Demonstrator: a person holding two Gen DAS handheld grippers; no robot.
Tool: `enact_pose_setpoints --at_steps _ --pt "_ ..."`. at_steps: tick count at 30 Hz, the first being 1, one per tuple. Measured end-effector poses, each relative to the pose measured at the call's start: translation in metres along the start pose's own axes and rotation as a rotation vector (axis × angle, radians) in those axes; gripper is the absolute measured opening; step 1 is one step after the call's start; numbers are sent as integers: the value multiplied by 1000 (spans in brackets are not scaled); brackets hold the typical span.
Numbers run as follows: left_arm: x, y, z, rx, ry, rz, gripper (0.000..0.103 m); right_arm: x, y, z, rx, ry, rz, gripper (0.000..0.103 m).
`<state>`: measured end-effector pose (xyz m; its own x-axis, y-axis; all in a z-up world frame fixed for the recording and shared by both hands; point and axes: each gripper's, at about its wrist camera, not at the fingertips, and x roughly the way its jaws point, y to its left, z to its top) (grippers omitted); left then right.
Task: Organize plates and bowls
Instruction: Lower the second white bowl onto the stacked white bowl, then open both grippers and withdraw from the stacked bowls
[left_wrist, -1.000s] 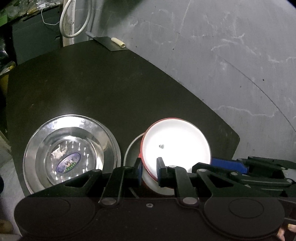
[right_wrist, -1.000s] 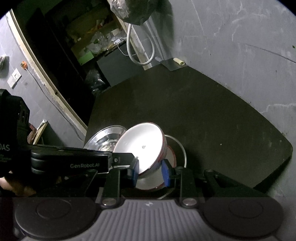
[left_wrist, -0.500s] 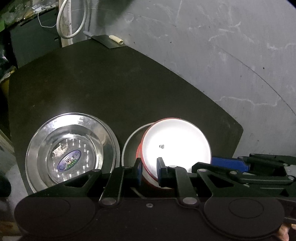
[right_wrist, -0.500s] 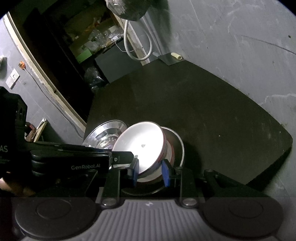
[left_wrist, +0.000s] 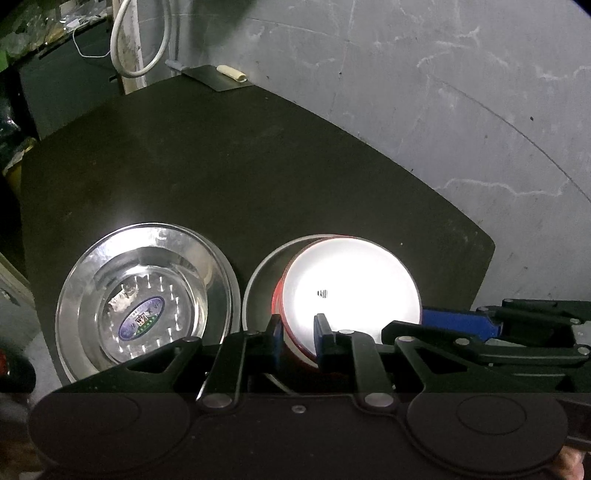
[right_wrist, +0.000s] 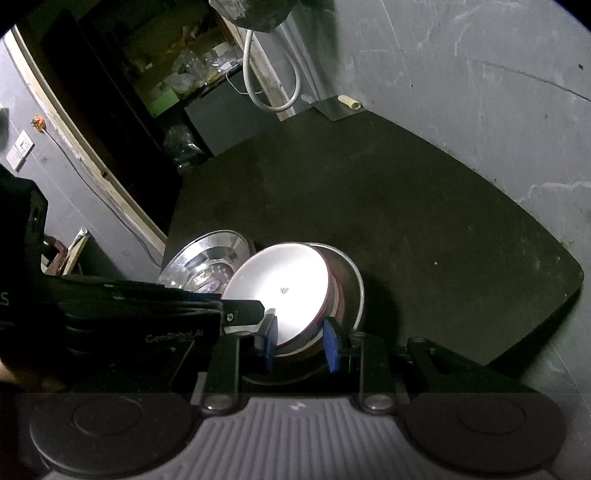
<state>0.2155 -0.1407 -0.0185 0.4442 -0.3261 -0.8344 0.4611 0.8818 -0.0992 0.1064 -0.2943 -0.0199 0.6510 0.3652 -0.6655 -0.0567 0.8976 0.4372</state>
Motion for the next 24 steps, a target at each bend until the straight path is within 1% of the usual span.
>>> enact_pose_setpoints --at_steps 11,24 --pt "2 -6 1 28 15 44 20 5 0 1 -3 14 -5 31" --pt "3 -6 1 36 19 55 20 8 0 1 -11 20 -7 31"
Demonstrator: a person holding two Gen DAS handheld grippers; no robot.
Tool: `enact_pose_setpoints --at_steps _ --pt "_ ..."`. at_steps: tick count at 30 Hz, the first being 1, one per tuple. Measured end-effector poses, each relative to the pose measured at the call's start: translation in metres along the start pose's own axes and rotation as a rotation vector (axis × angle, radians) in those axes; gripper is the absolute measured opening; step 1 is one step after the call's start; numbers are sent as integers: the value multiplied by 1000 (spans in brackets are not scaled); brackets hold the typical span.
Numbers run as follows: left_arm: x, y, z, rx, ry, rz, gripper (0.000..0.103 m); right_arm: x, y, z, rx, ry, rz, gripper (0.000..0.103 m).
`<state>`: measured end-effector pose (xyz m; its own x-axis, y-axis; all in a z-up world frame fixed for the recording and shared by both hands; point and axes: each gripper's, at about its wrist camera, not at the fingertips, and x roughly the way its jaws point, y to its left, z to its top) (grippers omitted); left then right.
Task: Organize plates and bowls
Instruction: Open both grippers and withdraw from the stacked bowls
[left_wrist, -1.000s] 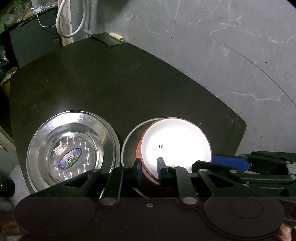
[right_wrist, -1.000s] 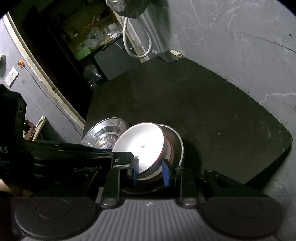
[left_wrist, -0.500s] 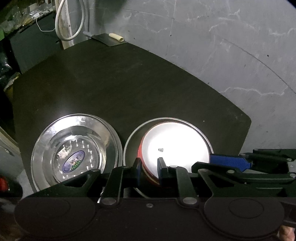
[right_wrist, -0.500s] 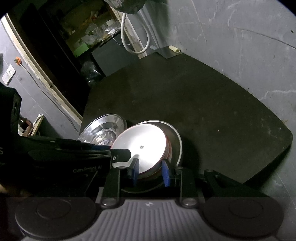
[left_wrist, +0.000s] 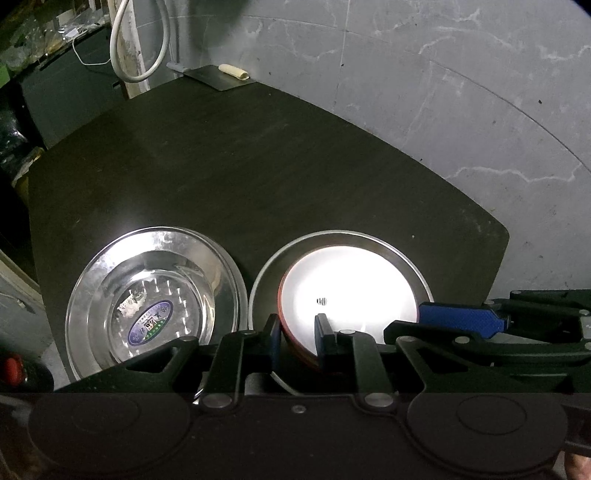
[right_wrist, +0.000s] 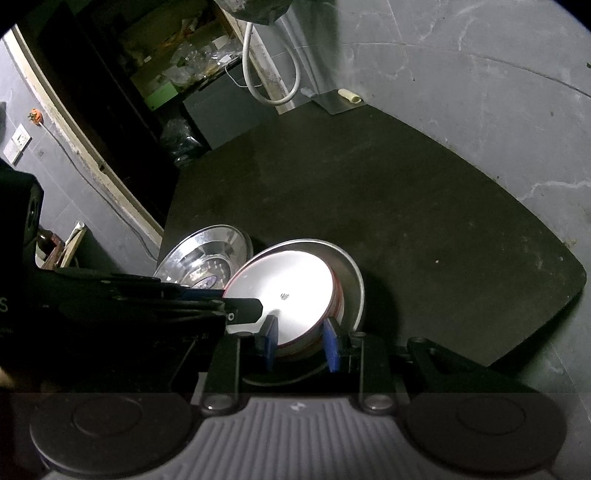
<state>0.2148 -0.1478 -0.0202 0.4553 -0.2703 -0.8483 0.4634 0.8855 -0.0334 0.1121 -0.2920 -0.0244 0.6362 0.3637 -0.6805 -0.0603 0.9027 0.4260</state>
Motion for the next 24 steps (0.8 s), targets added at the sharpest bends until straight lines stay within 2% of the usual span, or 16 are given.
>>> enact_pose_setpoints --at_steps 7,11,15,18,22,24 --pt "-2 2 -1 -13 -5 -4 21 -2 0 -1 -6 -8 2 34" --pt "-6 3 -1 -17 -20 -2 31 -4 0 -2 -9 -14 2 35" --pt "-11 3 0 -21 -33 1 35 -7 -1 -3 -12 -29 2 36" --pt "-14 3 1 -25 -45 5 41 -11 0 -2 -20 -47 -4 37" --pt "-22 5 3 -38 -74 18 59 -16 1 0 -27 -65 -6 40" --pt "-27 8 3 -48 -91 25 64 -18 2 0 -31 -71 -5 43"
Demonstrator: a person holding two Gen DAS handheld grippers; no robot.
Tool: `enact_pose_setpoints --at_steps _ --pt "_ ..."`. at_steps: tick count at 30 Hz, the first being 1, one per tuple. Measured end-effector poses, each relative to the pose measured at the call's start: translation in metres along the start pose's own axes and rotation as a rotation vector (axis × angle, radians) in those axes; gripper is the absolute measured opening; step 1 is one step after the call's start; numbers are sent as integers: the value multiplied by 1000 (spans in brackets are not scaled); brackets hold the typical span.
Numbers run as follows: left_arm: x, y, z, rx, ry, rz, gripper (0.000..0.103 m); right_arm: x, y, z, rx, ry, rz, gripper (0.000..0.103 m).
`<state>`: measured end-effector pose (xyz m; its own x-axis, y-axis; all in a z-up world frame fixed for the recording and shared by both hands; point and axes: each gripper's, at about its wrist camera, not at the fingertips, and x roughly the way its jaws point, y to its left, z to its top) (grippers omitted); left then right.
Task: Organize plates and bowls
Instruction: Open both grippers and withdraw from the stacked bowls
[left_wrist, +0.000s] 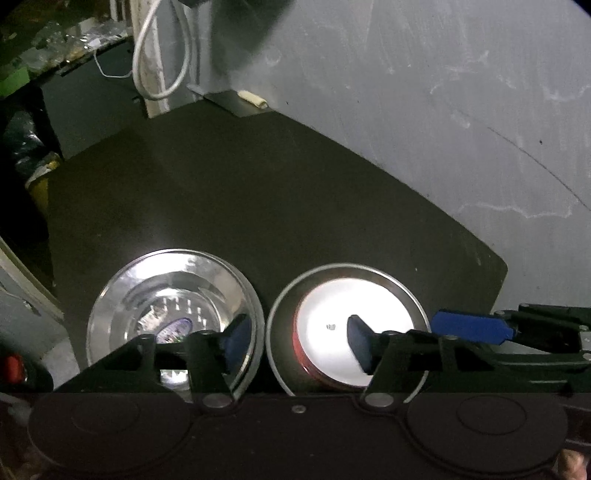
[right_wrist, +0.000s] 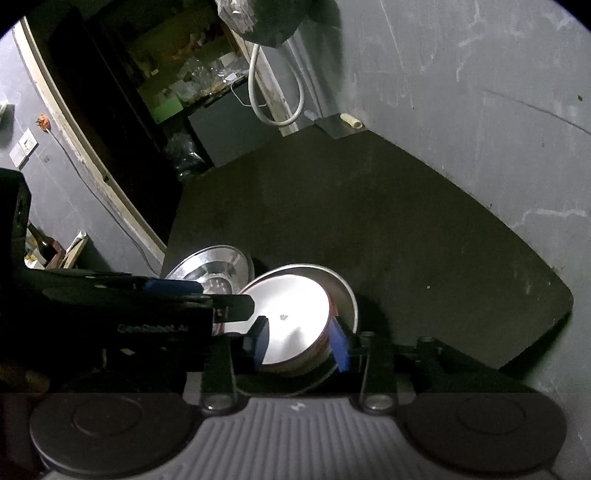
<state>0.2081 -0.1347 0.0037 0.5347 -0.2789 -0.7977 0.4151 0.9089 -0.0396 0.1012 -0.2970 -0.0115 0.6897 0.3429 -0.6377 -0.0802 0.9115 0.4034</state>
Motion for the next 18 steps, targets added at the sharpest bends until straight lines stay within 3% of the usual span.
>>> enact_pose_setpoints --at_steps 4,6,15,18 --pt "-8 9 -2 -39 -32 40 88 -3 2 2 -5 -17 -2 57" --pt "-13 15 -4 -69 -50 62 97 -5 3 3 -8 -30 -4 69" --pt "-27 46 -22 -206 -55 115 102 -10 8 7 -44 -67 -74 103" --pt "-29 55 -30 -247 -50 126 102 -7 14 6 -80 -63 -143 103"
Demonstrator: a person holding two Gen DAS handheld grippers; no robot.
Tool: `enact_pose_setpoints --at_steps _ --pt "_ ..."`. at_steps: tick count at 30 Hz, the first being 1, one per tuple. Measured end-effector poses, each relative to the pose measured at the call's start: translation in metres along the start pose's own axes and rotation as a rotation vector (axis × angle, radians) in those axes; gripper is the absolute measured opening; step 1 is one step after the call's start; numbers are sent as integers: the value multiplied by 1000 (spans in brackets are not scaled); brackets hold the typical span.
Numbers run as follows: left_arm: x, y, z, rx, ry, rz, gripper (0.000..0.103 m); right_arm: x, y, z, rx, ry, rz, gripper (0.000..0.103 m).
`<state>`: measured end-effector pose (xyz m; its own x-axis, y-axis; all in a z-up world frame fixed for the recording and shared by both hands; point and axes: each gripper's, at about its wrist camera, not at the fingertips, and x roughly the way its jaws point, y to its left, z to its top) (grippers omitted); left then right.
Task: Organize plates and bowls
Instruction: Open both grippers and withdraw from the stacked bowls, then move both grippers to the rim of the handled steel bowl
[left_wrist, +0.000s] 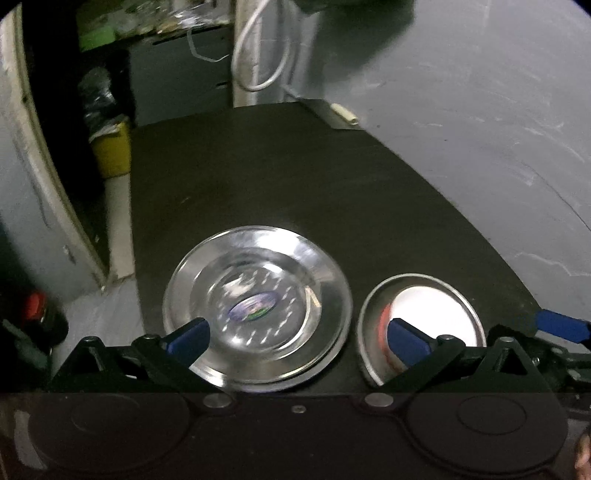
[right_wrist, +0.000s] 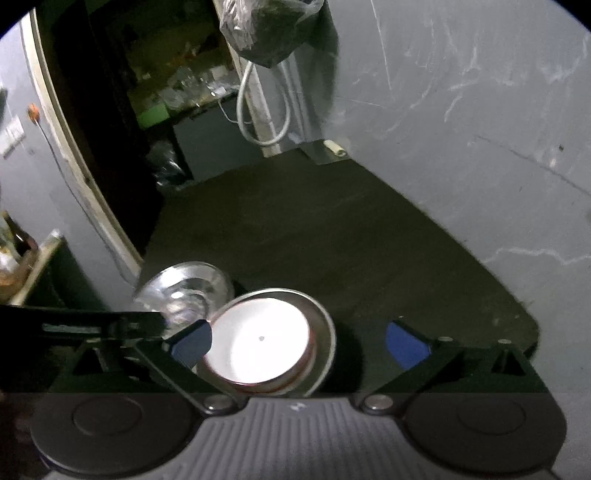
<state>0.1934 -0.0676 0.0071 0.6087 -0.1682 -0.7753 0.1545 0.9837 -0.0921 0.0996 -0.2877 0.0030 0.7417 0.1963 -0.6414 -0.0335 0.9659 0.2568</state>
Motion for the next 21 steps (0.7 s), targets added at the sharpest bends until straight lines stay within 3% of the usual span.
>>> enact_pose_setpoints --at_steps 4,8,14,21 --pt "-2 10 -9 -33 1 17 102 6 9 -4 -47 20 -72 103" --pt "-3 15 -17 -46 10 30 102 8 15 -4 -53 38 -74 103" --pt "0 12 -22 -16 54 27 102 11 21 -3 -86 77 -123 103" --pt "2 5 -20 37 72 17 102 7 21 5 -113 62 -147 103"
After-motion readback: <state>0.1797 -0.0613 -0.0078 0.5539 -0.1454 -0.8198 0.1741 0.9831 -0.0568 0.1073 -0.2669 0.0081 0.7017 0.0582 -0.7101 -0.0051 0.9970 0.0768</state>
